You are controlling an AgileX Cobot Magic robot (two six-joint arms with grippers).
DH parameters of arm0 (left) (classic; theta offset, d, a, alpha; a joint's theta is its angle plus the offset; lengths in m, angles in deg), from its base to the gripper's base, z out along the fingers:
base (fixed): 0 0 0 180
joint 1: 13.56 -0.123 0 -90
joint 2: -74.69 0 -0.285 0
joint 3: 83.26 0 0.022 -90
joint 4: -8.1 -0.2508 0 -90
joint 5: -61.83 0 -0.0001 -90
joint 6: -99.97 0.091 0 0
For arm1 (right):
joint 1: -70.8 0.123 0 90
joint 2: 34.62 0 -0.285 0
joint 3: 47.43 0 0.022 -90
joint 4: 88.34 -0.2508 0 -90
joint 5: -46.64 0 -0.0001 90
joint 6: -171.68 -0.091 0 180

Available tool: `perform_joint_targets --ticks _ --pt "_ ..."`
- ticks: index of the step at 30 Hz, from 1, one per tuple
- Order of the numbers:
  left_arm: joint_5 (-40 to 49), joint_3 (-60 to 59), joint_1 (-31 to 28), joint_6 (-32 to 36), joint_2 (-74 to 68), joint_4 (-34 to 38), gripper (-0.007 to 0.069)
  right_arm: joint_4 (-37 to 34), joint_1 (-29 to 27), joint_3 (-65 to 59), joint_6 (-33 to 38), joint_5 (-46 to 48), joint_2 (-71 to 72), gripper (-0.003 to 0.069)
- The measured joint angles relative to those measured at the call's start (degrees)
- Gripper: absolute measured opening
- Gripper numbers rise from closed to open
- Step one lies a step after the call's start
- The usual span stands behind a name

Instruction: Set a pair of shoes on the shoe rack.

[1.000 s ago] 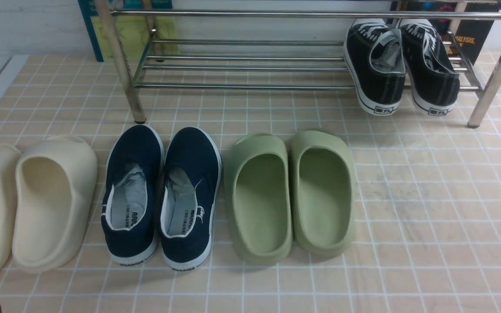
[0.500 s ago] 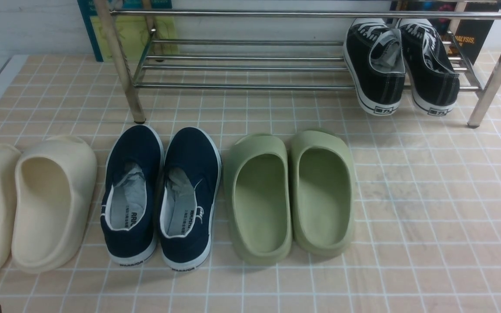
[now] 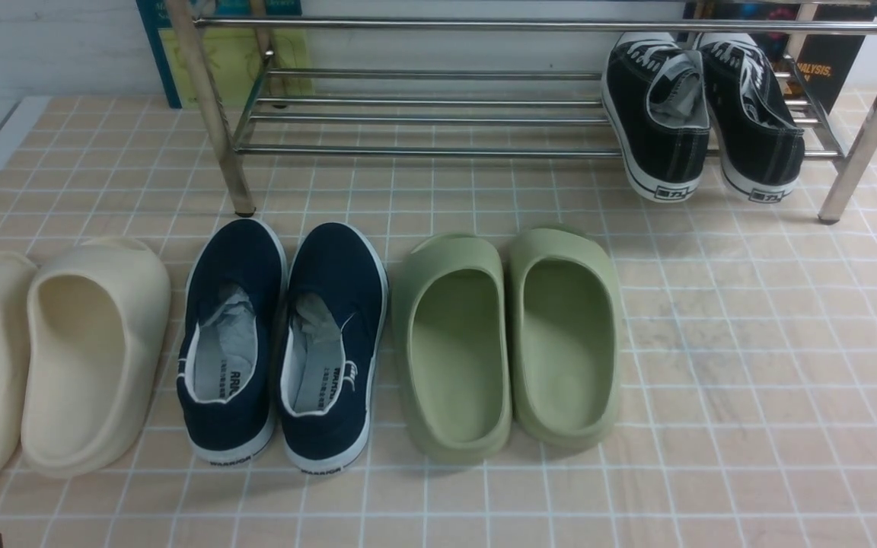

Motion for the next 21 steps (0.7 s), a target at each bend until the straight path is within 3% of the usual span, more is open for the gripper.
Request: perform_joint_targets --ticks 3,6,21 --pt "0.0 0.0 0.0 0.0 0.0 0.0 0.0239 -1.66 -0.02 -0.11 3.91 17.73 1.08 -0.0007" --pt "0.0 0.0 0.0 0.0 0.0 0.0 0.0239 -2.33 -0.02 0.01 5.59 27.62 1.08 -0.0007" --pt "0.0 0.0 0.0 0.0 0.0 0.0 0.0239 -2.39 -0.02 0.25 7.47 29.03 1.13 -0.0003"
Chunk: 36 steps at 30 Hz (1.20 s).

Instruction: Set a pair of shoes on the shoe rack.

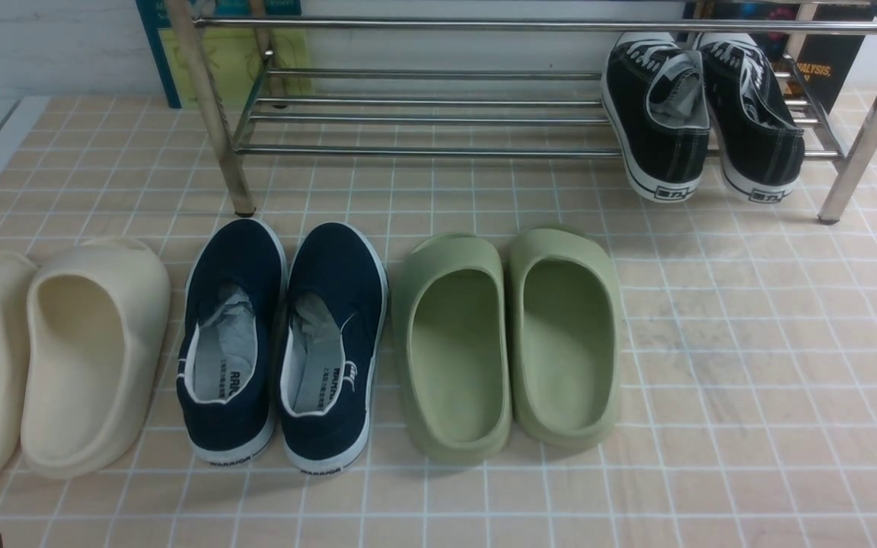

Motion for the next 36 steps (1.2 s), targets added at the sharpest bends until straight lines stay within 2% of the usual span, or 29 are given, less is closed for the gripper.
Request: perform_joint_targets --ticks 36 --pt "0.0 0.0 0.0 0.0 0.0 0.0 0.0239 0.1 0.0 0.0 0.09 0.0 0.0 0.0036"
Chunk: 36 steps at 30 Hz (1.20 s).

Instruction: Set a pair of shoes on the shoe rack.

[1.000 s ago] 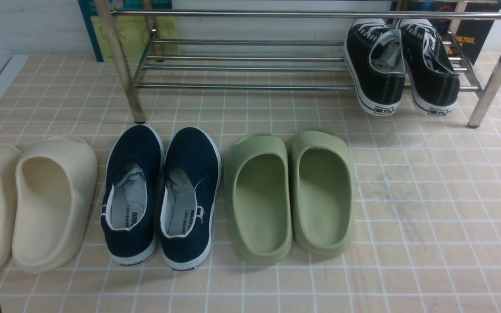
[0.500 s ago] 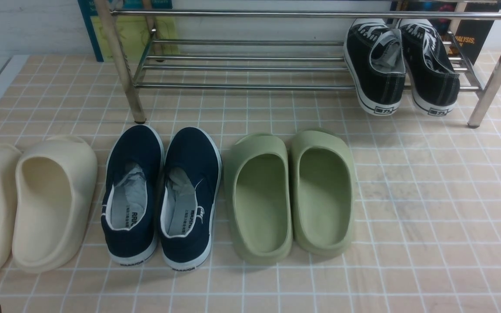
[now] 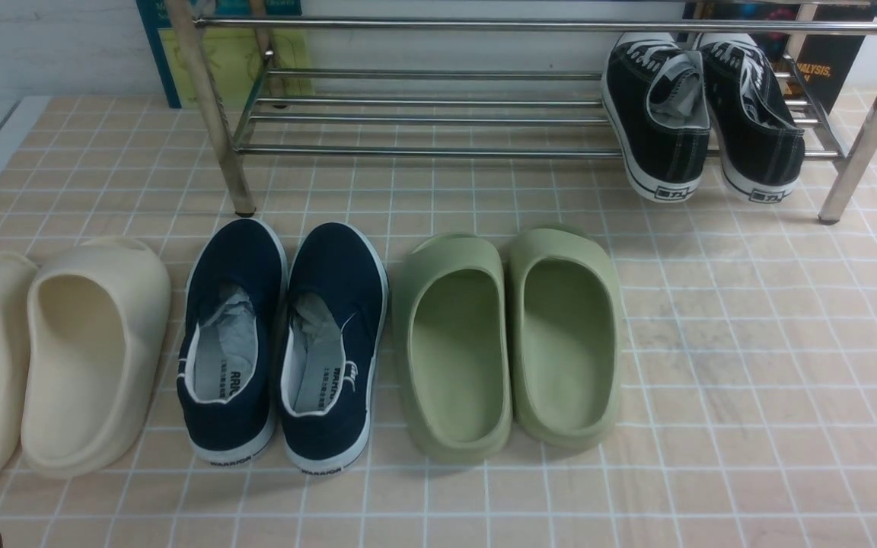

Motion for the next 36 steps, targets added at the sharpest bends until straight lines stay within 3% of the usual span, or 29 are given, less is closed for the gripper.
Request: perform_joint_targets --ticks 36 --pt "0.0 0.0 0.0 0.0 0.0 0.0 0.0239 0.07 0.0 0.0 0.0 0.0 0.0 0.0071"
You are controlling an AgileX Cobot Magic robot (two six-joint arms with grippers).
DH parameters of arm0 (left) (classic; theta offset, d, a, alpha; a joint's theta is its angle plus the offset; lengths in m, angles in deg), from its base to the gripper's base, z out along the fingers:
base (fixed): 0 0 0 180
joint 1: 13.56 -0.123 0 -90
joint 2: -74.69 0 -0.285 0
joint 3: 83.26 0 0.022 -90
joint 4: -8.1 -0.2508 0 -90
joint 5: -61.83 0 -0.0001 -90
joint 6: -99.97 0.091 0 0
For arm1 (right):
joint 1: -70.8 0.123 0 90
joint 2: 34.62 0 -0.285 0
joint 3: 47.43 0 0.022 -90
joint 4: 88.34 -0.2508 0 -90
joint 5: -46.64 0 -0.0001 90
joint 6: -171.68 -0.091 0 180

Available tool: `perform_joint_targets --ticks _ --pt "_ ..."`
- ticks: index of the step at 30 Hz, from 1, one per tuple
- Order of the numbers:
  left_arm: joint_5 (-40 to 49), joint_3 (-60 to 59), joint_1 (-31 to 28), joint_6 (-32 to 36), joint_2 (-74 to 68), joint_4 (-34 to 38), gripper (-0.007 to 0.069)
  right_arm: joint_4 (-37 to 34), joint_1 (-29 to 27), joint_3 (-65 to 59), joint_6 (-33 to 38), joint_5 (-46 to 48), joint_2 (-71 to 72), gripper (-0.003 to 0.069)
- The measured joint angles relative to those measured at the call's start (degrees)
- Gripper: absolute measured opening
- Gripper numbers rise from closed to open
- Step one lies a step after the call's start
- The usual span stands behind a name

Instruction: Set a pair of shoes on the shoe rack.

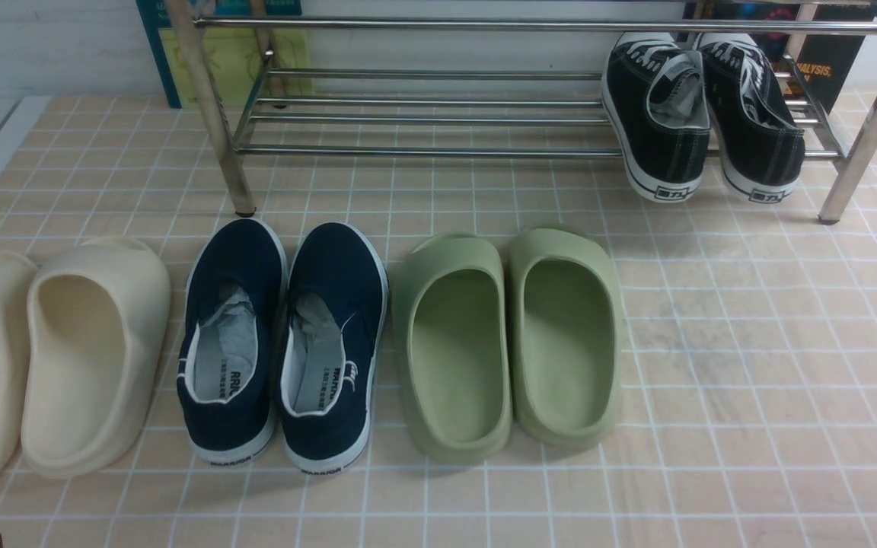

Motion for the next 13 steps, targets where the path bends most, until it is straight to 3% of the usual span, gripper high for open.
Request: perform_joint_targets --ticks 13 --pt "0.0 0.0 0.0 0.0 0.0 0.0 0.0239 0.0 0.0 0.0 0.0 0.0 0.0 0.0092"
